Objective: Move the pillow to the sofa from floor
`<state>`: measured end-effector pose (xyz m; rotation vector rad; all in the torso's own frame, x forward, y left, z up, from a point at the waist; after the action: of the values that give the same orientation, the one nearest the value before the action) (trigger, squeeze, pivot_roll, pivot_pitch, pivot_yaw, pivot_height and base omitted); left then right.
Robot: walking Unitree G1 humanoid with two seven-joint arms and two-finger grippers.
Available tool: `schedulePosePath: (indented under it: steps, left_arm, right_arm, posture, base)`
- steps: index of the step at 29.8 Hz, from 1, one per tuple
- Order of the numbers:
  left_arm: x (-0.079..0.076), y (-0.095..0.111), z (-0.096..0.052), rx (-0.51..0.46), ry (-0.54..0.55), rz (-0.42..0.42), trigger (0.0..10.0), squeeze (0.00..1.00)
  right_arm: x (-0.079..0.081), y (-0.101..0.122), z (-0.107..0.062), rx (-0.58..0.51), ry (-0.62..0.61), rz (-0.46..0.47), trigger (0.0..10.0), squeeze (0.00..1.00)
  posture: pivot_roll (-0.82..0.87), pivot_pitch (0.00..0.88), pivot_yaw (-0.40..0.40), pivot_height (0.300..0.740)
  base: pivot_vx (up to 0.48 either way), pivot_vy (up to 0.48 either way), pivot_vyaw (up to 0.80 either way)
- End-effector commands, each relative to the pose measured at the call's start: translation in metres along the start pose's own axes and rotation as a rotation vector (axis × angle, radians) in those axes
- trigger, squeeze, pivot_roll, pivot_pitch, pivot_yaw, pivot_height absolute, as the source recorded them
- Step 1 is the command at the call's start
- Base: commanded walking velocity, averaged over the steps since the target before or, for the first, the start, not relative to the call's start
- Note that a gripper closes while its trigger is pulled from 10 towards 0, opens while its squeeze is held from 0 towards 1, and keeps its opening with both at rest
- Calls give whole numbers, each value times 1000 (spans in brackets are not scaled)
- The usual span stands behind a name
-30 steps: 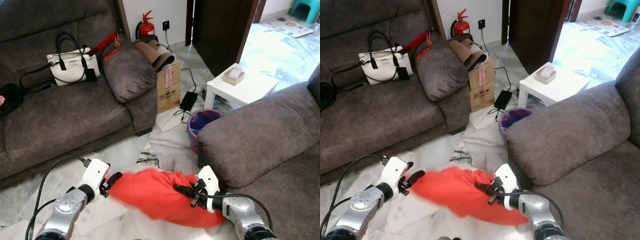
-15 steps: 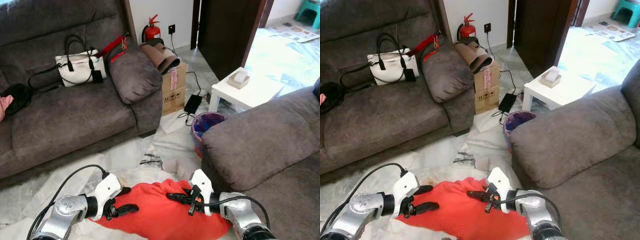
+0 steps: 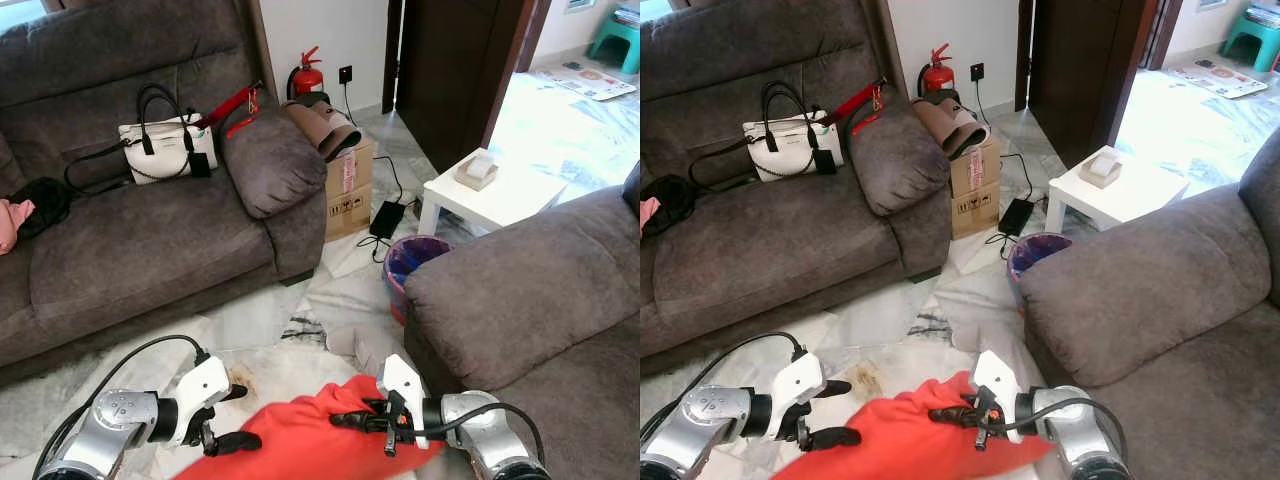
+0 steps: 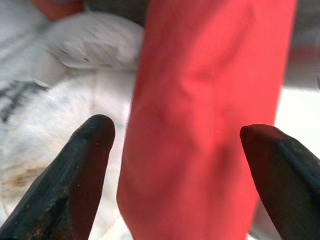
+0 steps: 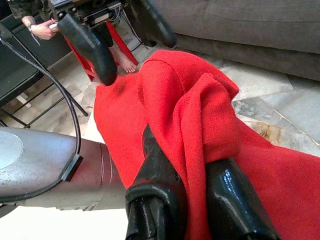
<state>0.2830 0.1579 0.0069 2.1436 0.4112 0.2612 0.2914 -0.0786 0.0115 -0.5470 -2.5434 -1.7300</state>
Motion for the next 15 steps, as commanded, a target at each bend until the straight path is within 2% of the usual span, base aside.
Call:
schedulePosePath:
  steps: [1,9,12,13,15]
  left_arm:
    - [-13,-20,-3,75,-55,-11,10000,1000]
    - [-32,-31,6,108,-107,-7,10000,1000]
    - [-35,-42,5,159,-104,44,10000,1000]
    - [-34,-45,3,177,-97,64,10000,0]
    - [-33,-47,2,186,-95,65,10000,0]
  right_arm:
    - [2,28,4,-77,39,-81,10000,0]
    - [9,41,3,-94,80,-123,10000,0]
    - [11,43,1,-96,88,-134,10000,0]
    - [12,43,-1,-95,88,-137,10000,0]
    - [11,44,-1,-93,86,-142,10000,0]
  posture:
    - [114,87,115,740]
    - [113,114,114,740]
    - [113,119,114,740]
    - [113,123,114,740]
    - [113,124,114,740]
  base:
    - [0,0,0]
    - [0,0,0]
    - [0,0,0]
    - [0,0,0]
    - [0,0,0]
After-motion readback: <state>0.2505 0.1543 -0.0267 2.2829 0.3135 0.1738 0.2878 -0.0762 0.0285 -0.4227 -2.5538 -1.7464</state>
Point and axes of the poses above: a point about 5 cm out from each wrist's last joint towards the gripper, its own z axis pointing out of the wrist towards the gripper, its own y axis along the axis of the wrist's last joint, x = y × z, the point moved 6 cm from there along z, pointing out of the wrist towards the gripper, and after that the axes turned 2 degrees about z, right-handed, at the moved point
